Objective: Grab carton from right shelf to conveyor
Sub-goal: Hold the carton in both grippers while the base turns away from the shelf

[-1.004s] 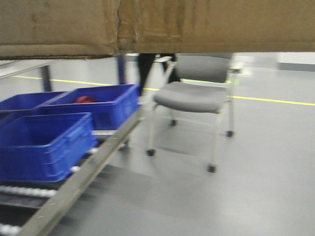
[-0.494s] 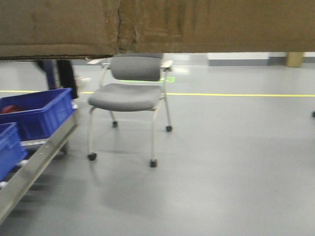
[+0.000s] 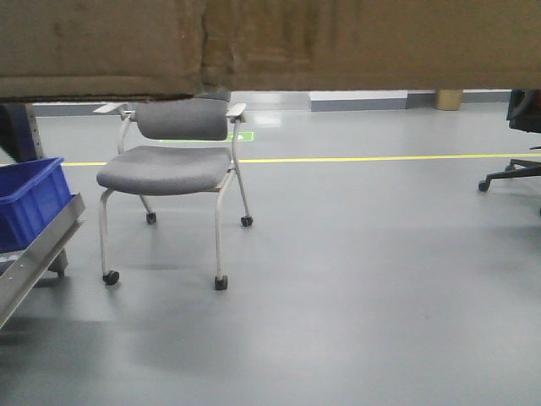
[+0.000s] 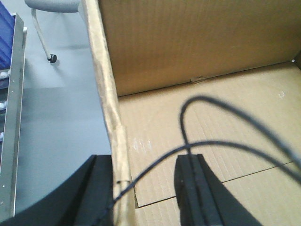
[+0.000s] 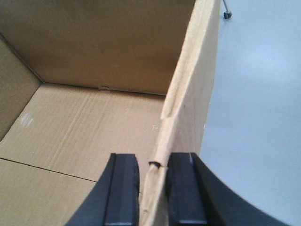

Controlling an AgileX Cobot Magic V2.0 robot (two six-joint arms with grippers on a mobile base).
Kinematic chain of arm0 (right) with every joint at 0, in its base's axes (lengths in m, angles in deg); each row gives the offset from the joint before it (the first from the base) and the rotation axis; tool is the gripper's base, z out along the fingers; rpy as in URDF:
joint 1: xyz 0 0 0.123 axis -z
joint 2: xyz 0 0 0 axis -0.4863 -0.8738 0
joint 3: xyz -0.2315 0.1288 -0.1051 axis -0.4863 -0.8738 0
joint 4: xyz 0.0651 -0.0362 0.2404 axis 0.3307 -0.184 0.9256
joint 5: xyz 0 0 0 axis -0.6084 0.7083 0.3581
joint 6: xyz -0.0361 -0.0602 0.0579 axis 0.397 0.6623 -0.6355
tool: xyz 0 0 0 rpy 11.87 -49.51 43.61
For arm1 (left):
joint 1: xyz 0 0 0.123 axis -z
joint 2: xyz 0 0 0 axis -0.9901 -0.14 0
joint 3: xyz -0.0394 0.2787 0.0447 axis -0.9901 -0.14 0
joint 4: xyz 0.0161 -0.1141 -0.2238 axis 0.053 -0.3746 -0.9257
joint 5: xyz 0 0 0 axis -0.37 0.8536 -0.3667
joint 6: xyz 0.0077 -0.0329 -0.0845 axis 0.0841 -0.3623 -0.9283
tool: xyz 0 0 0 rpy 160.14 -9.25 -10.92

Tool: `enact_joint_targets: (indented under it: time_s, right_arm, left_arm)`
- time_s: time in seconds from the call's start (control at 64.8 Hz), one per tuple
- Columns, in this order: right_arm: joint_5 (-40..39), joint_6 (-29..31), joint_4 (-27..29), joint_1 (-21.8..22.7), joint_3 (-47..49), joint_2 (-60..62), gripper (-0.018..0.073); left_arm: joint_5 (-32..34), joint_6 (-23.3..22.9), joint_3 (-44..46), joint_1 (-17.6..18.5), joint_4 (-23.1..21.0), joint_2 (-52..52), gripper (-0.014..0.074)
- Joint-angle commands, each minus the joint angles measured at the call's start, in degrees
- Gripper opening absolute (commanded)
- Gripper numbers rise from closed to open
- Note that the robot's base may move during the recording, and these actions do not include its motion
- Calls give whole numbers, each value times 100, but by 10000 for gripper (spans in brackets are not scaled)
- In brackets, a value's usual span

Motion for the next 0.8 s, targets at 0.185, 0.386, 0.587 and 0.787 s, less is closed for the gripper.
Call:
enact_joint_targets:
  time_s: [0.185, 0.386, 0.587, 0.787]
  right_arm:
    - [-448, 99, 39, -1, 42, 28, -67]
    - [-448, 99, 39, -1, 42, 28, -67]
    - [-448, 99, 39, -1, 42, 28, -67]
    - [-448, 99, 39, -1, 42, 28, -67]
  left_arm:
    - [155, 183, 7, 92, -235, 97, -9]
    - [155, 183, 7, 92, -235, 97, -9]
    - [155, 183, 7, 92, -235, 97, -9]
    - [155, 183, 7, 92, -235, 97, -9]
